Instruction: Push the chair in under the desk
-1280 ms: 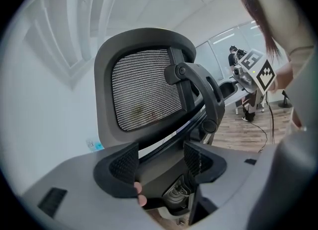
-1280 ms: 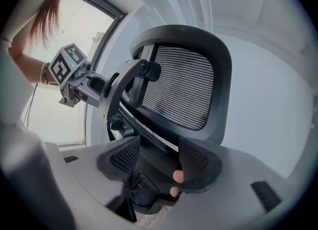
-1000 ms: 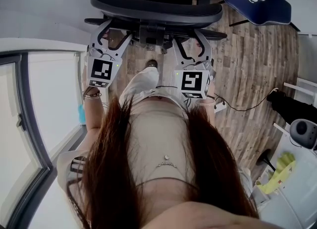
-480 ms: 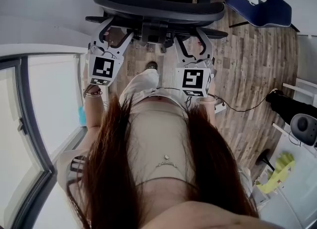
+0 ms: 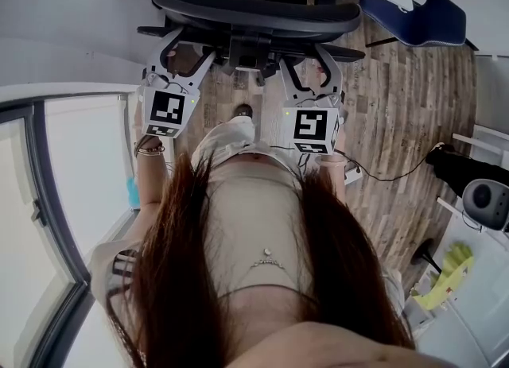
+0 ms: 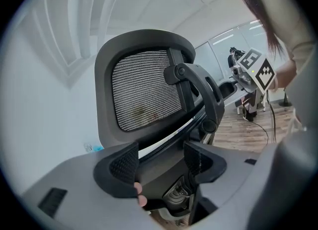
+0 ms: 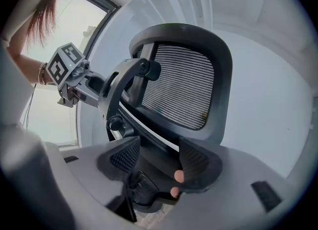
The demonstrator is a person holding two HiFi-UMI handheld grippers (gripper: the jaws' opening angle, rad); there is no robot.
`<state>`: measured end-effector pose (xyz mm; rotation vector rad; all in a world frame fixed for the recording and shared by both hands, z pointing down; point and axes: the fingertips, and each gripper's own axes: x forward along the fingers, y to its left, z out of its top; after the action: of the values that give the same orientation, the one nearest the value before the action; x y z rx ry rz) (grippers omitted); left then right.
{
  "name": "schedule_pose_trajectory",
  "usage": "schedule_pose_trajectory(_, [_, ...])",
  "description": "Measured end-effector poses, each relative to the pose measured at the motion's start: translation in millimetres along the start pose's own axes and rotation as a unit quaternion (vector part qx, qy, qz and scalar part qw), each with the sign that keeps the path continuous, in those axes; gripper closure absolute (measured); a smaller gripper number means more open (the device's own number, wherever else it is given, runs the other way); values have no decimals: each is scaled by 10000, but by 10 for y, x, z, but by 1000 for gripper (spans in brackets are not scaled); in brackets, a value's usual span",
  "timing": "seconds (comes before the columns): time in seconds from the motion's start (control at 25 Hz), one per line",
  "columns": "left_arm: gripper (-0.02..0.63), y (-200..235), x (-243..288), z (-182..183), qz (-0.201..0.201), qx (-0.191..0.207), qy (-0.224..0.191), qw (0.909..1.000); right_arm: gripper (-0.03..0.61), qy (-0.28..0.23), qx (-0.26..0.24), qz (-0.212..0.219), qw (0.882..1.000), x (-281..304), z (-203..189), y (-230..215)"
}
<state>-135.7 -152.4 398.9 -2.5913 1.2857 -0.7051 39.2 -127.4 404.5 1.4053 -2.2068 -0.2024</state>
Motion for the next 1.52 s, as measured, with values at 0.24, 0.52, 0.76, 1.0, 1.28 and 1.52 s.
schedule_pose_trajectory(0.24, [335,82,97,1,-29,15,-35,10000,328,16,3,-53,10000,108,23,-54])
schedule_pose_trajectory(0.52, [336,207,216,-5,-53,39,-81,9999,328,17,17,-78,10000,270,71,-95])
schedule_pose_trajectory(0.76, [335,350,336,-12,-63,51,-149,9999,328,3,22,-116,9999,440,131,-138])
schedule_pose_trajectory(1.0, [335,386,394,-13,-69,69,-170,9998,328,-57,13,-115,9999,509,154,-158])
schedule_pose_trajectory(1.28, [336,388,401,-13,-101,71,-191,9997,328,-70,13,-92,9999,515,149,-160])
schedule_pose_trajectory(1.52, [335,389,393,-10,-99,78,-196,9997,328,-104,0,-55,9999,517,156,-167])
